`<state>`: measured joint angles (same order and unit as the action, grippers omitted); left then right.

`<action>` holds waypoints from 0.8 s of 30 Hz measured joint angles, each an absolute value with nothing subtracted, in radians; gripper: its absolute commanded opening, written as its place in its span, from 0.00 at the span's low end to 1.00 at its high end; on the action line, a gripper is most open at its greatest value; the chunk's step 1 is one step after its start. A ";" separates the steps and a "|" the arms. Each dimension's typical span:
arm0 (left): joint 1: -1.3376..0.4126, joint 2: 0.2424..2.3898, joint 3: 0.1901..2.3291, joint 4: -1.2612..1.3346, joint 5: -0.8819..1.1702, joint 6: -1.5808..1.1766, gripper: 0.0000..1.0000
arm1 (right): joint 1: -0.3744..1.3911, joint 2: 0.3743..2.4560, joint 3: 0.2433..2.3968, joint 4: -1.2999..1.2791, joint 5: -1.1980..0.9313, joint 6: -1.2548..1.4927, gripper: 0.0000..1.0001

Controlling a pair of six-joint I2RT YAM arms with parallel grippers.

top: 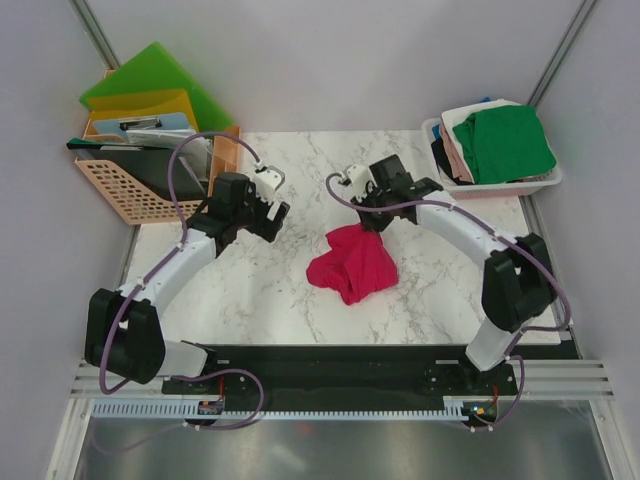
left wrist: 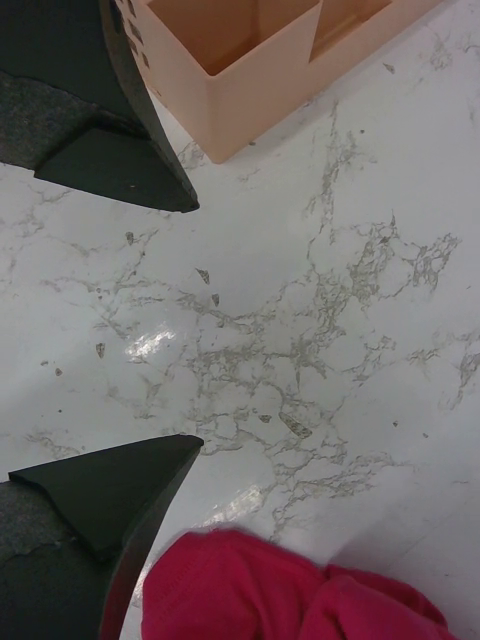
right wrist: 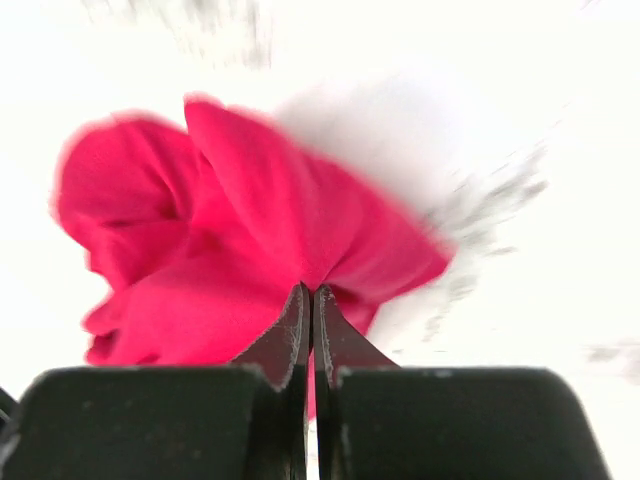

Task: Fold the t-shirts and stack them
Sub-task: Flatten out the tshirt

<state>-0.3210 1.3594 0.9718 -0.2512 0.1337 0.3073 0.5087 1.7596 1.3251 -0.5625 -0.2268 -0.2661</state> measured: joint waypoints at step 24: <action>-0.322 1.413 0.970 -0.251 0.135 0.312 1.00 | 0.509 1.163 1.670 -0.529 -0.128 -0.339 0.00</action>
